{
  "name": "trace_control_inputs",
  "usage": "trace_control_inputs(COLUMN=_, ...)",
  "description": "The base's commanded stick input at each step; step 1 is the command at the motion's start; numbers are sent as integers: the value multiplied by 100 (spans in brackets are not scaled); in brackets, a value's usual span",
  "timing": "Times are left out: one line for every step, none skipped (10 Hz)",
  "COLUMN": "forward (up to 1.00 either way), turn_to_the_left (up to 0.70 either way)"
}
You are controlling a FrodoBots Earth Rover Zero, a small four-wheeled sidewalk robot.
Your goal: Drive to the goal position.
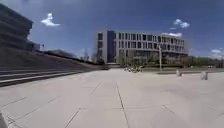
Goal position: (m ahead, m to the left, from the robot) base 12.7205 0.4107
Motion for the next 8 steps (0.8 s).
trace_control_inputs(forward=100, turn_to_the_left=0)
trace_control_inputs(forward=100, turn_to_the_left=0)
trace_control_inputs(forward=100, turn_to_the_left=0)
trace_control_inputs(forward=100, turn_to_the_left=0)
trace_control_inputs(forward=100, turn_to_the_left=-8)
trace_control_inputs(forward=100, turn_to_the_left=-22)
trace_control_inputs(forward=100, turn_to_the_left=0)
trace_control_inputs(forward=100, turn_to_the_left=0)
